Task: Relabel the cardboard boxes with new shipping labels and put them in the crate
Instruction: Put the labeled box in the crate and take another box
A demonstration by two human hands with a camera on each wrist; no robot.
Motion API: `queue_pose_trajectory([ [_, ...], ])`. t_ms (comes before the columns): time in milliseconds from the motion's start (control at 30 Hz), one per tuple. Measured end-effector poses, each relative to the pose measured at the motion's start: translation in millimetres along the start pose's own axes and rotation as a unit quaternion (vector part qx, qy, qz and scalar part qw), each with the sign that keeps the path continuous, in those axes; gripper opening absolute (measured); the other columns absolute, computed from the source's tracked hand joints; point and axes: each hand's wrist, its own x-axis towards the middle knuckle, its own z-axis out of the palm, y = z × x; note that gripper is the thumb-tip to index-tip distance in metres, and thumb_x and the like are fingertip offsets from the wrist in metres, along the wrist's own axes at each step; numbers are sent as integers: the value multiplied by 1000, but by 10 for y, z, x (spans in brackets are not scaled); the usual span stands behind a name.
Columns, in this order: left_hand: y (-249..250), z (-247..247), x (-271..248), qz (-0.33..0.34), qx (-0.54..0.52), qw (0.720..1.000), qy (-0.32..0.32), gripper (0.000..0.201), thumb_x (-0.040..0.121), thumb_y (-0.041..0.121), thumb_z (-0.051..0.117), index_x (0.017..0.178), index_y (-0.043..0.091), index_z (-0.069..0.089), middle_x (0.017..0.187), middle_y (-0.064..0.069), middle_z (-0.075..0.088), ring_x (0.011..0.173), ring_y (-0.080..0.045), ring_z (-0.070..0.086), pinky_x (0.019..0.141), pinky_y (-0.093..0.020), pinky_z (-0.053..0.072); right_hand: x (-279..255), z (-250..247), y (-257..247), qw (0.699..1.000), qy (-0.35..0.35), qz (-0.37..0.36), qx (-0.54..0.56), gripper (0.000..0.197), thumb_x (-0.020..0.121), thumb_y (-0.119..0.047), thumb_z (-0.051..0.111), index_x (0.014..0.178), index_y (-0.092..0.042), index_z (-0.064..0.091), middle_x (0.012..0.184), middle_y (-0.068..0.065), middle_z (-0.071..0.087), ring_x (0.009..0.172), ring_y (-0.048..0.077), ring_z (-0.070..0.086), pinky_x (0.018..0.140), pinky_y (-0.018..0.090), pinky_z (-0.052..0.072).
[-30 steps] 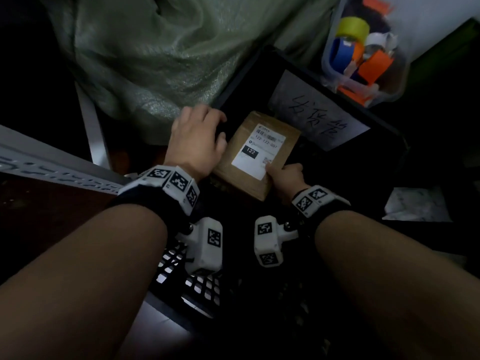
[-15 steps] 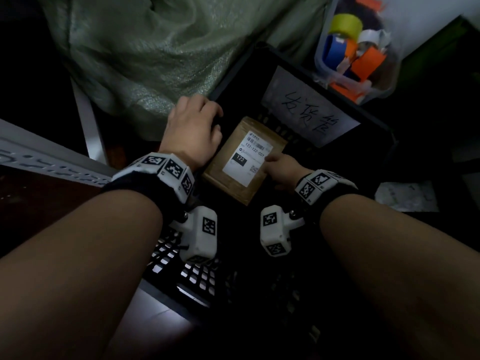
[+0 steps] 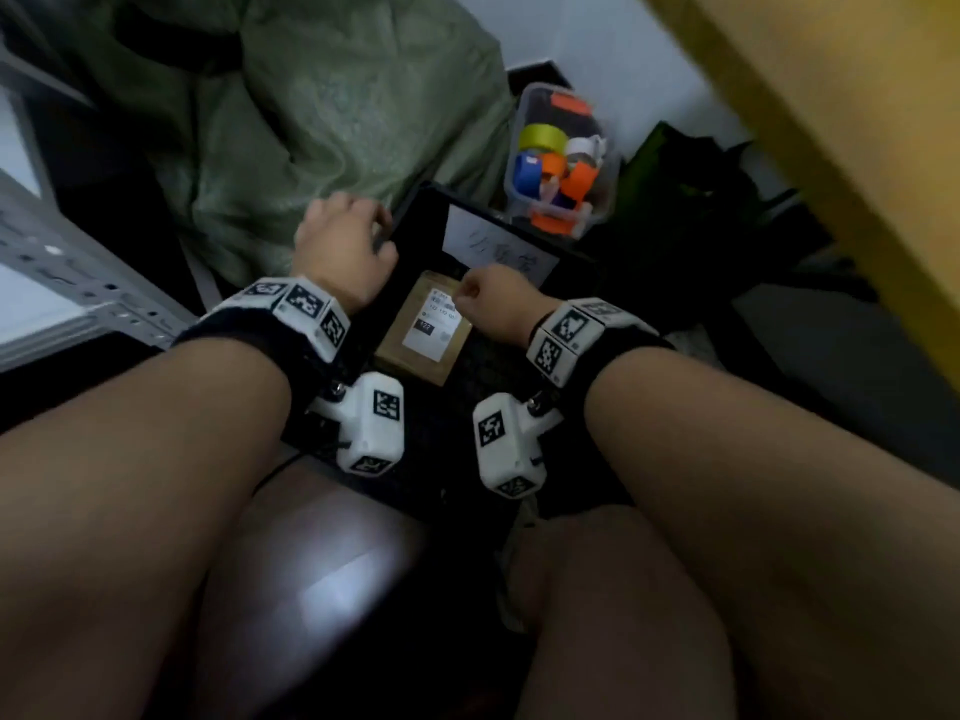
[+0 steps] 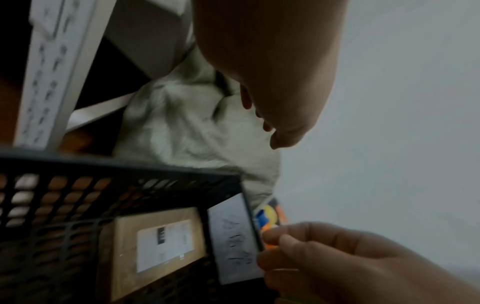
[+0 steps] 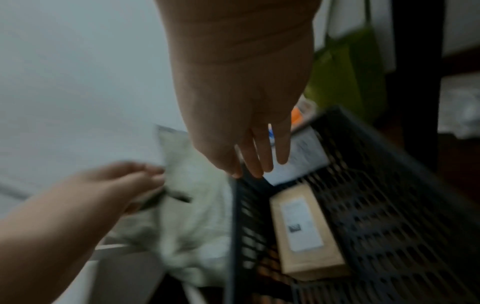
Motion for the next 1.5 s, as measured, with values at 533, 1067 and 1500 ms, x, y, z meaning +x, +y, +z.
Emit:
queue_pose_trajectory([
  [533, 2895, -1987, -970, 277, -61, 942, 178, 25, 87, 19, 53, 107, 8, 63, 112, -15, 60, 110, -33, 50, 99, -37, 33, -3138, -2039, -168, 956, 284, -74, 24, 25, 93, -17, 51, 95, 1, 68, 95, 16, 70, 89, 29, 64, 81, 38, 50],
  [1067, 7039, -585, -2191, 507, -142, 847, -77, 22, 86, 18, 55, 106, 10, 60, 107, -8, 60, 104, -24, 51, 90, -35, 42, -6034, -3271, 2817, 864, 451, 195, 114, 27, 89, -11, 49, 92, 10, 65, 91, 24, 68, 87, 36, 63, 77, 44, 52],
  [1500, 8383, -541, -3139, 491, -1, 819, -297, 35, 92, 30, 54, 122, 12, 53, 124, -8, 53, 109, -23, 52, 92, -37, 46, -7976, -3461, 3566, 822, 380, 399, 145, 24, 95, -21, 46, 105, -12, 65, 105, 7, 67, 90, 20, 61, 77, 32, 50],
])
